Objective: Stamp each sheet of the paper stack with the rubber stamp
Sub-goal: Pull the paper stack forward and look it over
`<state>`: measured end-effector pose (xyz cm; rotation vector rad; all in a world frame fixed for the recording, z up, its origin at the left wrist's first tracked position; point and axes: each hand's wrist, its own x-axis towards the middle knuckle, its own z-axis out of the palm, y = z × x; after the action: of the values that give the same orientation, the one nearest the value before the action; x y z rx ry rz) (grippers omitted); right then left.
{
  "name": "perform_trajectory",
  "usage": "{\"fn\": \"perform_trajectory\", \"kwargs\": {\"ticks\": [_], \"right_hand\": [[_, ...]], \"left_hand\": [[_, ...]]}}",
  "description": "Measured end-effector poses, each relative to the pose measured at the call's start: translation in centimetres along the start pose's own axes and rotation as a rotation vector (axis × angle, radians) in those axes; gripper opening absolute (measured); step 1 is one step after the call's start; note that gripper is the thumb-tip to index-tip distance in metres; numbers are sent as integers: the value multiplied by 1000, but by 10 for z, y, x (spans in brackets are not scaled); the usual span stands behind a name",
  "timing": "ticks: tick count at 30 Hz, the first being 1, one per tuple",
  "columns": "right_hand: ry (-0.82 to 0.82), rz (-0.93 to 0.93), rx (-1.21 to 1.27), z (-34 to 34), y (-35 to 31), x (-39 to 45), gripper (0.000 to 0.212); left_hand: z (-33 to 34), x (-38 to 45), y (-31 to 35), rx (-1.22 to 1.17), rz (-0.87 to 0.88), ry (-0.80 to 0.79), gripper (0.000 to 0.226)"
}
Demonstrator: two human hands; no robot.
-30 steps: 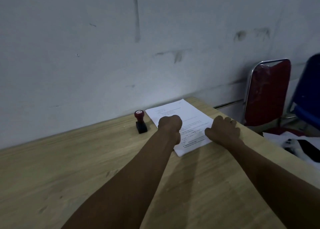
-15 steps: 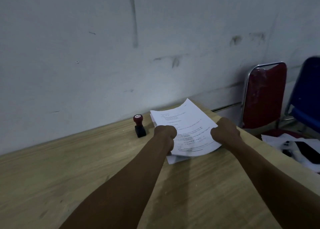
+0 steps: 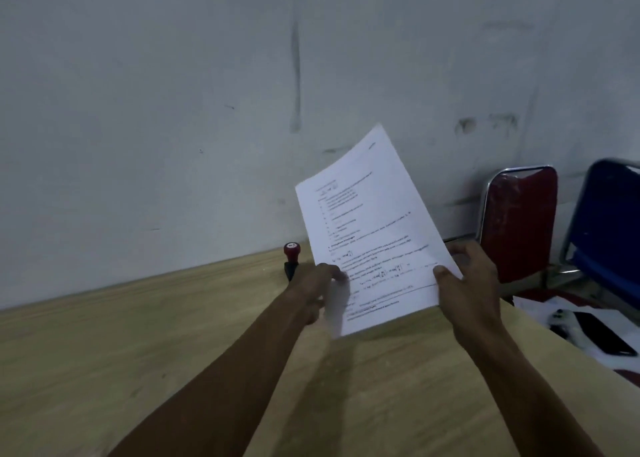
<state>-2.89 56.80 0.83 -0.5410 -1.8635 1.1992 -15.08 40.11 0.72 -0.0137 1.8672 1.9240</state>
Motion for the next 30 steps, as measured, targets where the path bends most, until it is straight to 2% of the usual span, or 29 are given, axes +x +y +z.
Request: {"fn": "perform_trajectory", "kwargs": {"ticks": [6,10,15,18,26,30], "right_hand": [[-63,20,285,0,-33,-39,22],[-189,15,307,23,-47,-78,25],[-441,53,321,64,-82,-127,26],[-532,-7,404,88,-113,-154,28],[-613,-37,487,144,-159,-230,43],[-652,8,457,157,-160,-258,36]], "left_hand": [[-54,-53,33,-221,221,-10,18],[-106,-95,36,-164,408,96,27],[-180,-159,14,-78,602,264,30],[-221,-192,-9,6,652,362,25],[-301,-253,-39,-16,652,513,35],[-323,-269,-59,1,628,544,39]]}}
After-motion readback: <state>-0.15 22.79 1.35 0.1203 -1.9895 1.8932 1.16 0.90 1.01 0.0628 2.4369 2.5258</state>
